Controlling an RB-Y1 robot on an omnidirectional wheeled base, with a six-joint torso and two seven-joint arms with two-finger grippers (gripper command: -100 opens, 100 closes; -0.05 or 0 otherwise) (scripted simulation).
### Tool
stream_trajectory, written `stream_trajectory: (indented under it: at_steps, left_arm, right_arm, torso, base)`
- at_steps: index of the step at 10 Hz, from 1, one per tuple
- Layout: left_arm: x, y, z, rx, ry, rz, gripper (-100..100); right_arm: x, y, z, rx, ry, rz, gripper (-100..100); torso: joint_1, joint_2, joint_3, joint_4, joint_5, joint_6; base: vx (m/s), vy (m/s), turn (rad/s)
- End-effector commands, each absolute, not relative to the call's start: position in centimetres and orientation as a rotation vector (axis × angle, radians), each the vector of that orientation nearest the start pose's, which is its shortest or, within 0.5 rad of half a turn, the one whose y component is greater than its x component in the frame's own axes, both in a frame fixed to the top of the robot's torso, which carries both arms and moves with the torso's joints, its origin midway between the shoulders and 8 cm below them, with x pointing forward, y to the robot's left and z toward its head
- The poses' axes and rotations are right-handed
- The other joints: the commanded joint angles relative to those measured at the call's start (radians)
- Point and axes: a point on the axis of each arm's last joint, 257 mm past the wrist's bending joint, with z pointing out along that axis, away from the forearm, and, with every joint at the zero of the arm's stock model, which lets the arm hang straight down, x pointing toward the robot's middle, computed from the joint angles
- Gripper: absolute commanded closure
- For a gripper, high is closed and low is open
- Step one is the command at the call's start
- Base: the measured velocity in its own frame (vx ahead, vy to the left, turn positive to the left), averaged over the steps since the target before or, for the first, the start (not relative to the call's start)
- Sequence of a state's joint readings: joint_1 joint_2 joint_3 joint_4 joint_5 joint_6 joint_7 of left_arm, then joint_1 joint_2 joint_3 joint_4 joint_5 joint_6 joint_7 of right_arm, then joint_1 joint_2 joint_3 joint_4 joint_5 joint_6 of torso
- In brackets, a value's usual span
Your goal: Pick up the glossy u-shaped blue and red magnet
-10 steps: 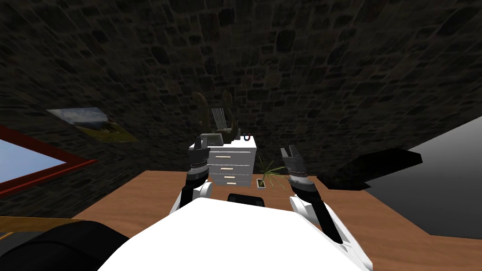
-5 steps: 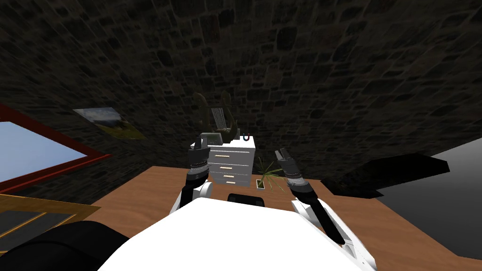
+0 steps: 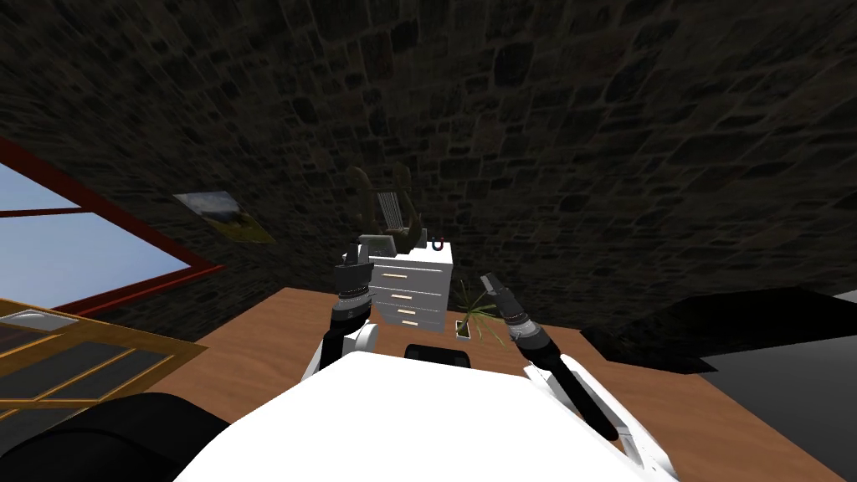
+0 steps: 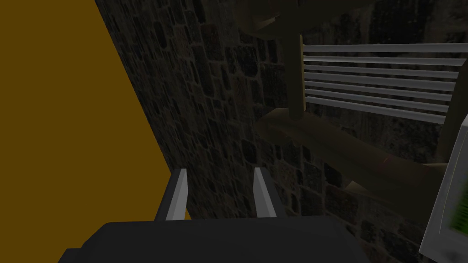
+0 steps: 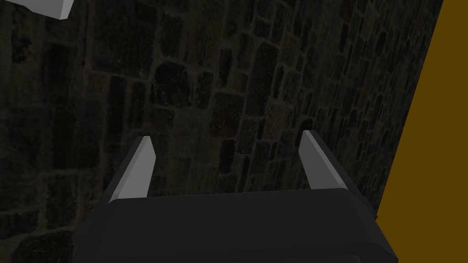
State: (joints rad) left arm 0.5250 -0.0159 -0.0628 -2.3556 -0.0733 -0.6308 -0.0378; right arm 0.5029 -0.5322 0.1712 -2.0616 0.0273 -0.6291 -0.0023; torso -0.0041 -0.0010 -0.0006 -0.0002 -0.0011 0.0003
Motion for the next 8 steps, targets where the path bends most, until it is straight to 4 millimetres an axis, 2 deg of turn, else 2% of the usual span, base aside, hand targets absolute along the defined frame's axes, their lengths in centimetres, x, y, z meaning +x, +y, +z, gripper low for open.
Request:
stream_trajectory:
  at_steps: [1,2,4,5,7,8]
  left_arm:
    - [30.5,24.7,7.1,-0.47,0.52,-1.313,0]
    - [30.5,24.7,7.1,-0.47,0.52,-1.313,0]
    - [30.5,24.7,7.1,-0.47,0.52,-1.313,0]
    - [30.5,24.7,7.1,-0.47,0.52,-1.313,0]
    - [30.5,24.7,7.1,-0.47,0.52,-1.313,0]
    - [30.5,24.7,7.1,-0.47,0.52,-1.313,0]
  right_arm:
    - [34.7,-19.9,-9.2,0.328,1.217,1.387,-100]
    - [34.3,-19.0,-10.9,0.308,1.273,1.396,-100]
    - [34.1,-19.0,-11.3,0.277,1.307,1.388,-100]
    - [33.6,-18.3,-13.1,0.254,1.366,1.394,-100]
    - [33.4,-18.5,-13.4,0.224,1.399,1.384,-100]
    - [32.7,-17.9,-15.3,0.199,1.46,1.389,-100]
  torso:
    - [0.0,0.0,0.0,0.0,0.0,0.0]
    - [0.002,0.0,0.0,0.0,0.0,0.0]
    - [0.001,0.0,0.0,0.0,0.0,0.0]
    - [0.003,0.0,0.0,0.0,0.001,0.0]
    - [0.002,0.0,0.0,0.0,0.0,0.0]
    - [0.003,0.0,0.0,0.0,0.001,0.0]
  base:
    - [-0.007,-0.023,-0.015]
    - [-0.004,-0.039,0.17]
    - [-0.001,-0.03,0.047]
    - [0.0,-0.028,0.141]
    - [0.002,-0.027,0.07]
    - [0.0,-0.022,0.137]
